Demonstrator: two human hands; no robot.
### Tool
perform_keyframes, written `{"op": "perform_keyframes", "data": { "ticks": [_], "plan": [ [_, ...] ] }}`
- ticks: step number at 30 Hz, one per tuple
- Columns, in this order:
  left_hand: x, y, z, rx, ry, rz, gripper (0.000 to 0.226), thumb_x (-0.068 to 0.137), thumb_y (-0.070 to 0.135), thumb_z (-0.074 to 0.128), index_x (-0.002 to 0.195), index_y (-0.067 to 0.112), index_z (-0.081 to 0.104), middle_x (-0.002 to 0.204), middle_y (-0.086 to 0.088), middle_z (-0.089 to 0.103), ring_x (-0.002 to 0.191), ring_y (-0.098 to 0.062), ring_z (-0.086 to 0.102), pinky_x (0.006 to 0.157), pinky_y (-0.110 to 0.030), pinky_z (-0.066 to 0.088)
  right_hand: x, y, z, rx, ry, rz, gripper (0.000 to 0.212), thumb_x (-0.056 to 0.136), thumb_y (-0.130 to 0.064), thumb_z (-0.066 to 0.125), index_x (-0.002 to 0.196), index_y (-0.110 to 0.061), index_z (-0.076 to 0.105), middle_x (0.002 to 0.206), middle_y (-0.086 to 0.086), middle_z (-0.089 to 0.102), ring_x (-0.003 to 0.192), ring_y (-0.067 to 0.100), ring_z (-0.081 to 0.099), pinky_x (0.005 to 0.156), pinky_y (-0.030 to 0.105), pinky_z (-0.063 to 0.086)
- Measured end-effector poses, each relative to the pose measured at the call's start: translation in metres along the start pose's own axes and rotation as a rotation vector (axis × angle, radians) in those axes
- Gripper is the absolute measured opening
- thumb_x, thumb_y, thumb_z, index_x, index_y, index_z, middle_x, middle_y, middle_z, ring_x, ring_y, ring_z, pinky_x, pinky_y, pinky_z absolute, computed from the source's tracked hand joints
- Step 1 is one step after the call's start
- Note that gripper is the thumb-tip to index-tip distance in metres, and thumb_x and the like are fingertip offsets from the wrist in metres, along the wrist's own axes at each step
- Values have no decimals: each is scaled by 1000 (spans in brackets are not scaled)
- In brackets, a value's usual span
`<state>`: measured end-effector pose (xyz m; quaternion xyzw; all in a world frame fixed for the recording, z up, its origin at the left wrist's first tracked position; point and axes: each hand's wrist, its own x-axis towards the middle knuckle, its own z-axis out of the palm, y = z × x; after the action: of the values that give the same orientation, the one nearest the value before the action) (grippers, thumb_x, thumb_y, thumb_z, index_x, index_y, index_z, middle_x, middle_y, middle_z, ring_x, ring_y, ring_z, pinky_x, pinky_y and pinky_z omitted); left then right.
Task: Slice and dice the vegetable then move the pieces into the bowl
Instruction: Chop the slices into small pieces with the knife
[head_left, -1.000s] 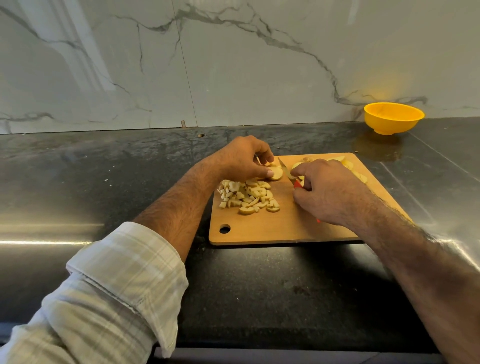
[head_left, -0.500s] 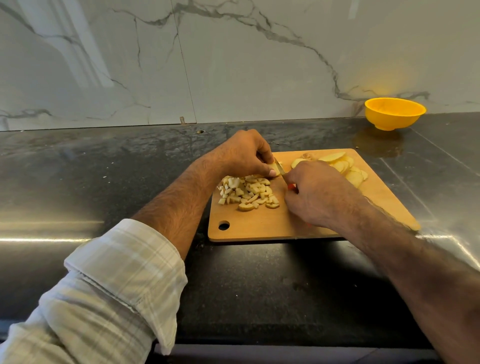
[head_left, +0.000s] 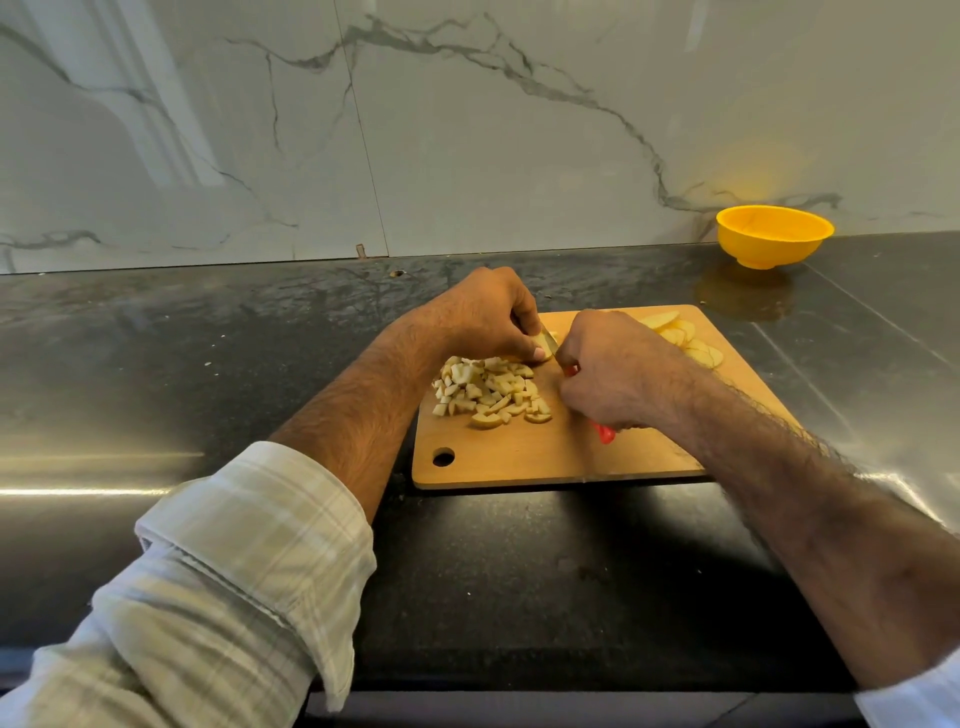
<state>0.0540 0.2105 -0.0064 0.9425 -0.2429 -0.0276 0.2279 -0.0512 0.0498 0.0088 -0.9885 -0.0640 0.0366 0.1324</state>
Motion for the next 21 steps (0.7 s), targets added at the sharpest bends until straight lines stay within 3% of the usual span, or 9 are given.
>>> {"op": "perform_keyframes", "data": {
  "ticks": [8, 14, 17, 21],
  "plan": [
    [1, -1, 0, 33, 7, 11, 33, 82, 34, 90, 108, 17, 81, 101, 9, 75, 92, -4, 70, 83, -24, 60, 4, 4, 3, -34, 29, -15, 22, 95, -25, 68, 115, -16, 69, 87, -4, 57, 75, 12, 56, 55, 23, 44],
    [0, 3, -2, 52, 23, 4, 31, 80, 35, 91, 105, 19, 83, 100, 9, 77, 91, -3, 71, 87, -29, 63, 13, 9, 7, -2, 54, -46, 29, 95, -25, 67, 122, -16, 73, 93, -3, 65, 80, 11, 60, 68, 26, 54],
    [-3, 5, 0, 63, 49, -4, 32, 80, 36, 92, 106, 19, 82, 102, 9, 77, 91, -3, 70, 88, -30, 63, 10, 15, 2, 32, 25, -47, 29, 97, -24, 65, 123, -18, 75, 100, -2, 71, 80, 12, 65, 66, 23, 55],
    [-8, -2, -3, -16, 60, 16, 34, 78, 30, 93, 107, 19, 81, 100, 10, 77, 92, -1, 71, 90, -28, 63, -2, 24, 4, 4, 116, -75, 28, 96, -29, 63, 120, -23, 77, 95, -8, 64, 81, 13, 60, 67, 27, 55]
  ]
}}
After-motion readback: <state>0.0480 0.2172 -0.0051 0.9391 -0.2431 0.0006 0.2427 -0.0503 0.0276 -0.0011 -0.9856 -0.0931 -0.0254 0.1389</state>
